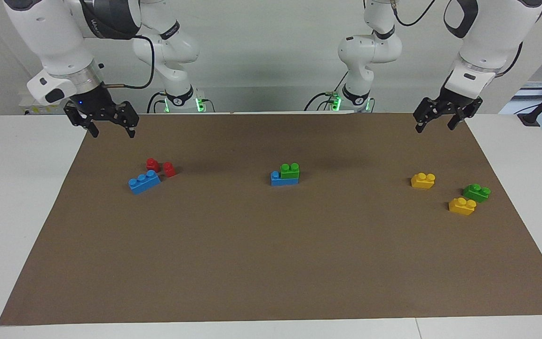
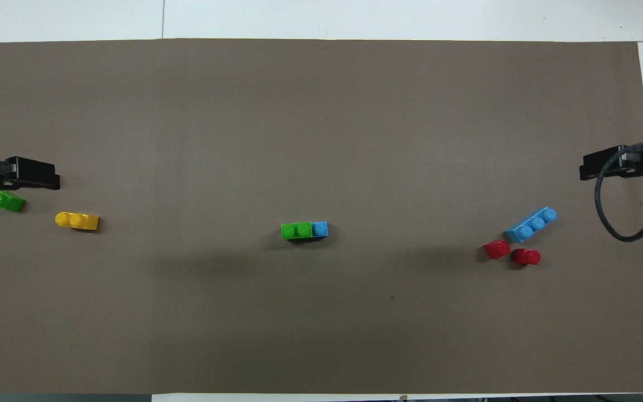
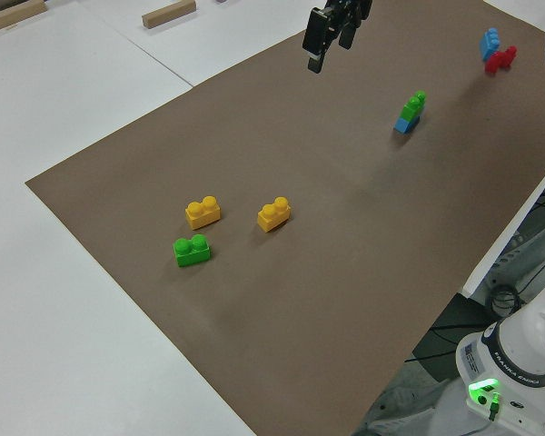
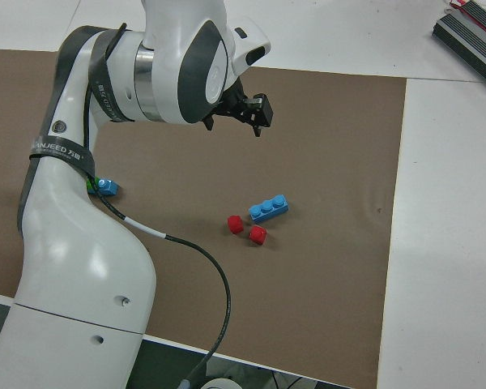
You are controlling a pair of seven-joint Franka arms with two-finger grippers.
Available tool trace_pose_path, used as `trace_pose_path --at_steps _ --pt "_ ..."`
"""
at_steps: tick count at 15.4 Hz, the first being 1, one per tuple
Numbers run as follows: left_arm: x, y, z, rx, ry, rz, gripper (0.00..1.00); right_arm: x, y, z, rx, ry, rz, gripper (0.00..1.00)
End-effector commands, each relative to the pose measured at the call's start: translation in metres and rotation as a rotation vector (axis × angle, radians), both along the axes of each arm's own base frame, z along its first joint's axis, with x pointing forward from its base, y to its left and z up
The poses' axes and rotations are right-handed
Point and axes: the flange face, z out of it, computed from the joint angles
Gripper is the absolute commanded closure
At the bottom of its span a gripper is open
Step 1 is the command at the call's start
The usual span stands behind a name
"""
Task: Remove green block with left arm and hold with right
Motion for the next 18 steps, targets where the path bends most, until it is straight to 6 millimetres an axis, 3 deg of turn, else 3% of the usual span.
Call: trace_pose_path --at_steps 1,10,13,15,18 --pt "0.000 -0.001 0.003 -0.013 0.011 -0.007 0.00 -0.003 -0.001 0.000 -0.012 0.015 0.021 0.00" --pt "-0.001 -0.002 0.002 -0.014 0.020 -0.009 0.00 -0.005 0.008 -0.001 -0.005 0.032 -0.039 0.00" --pt "-0.003 -0.008 0.000 -0.013 0.032 -0.006 0.00 -0.008 0.017 -0.002 -0.009 0.047 -0.240 0.00" --pt "-0.004 -0.009 -0.001 -0.014 0.036 -0.006 0.00 -0.011 0.042 -0.004 -0.008 0.048 -0.331 0.01" --pt "-0.006 -0.012 -0.004 -0.013 0.043 -0.001 0.00 -0.014 0.057 -0.011 0.031 0.072 -0.518 0.01"
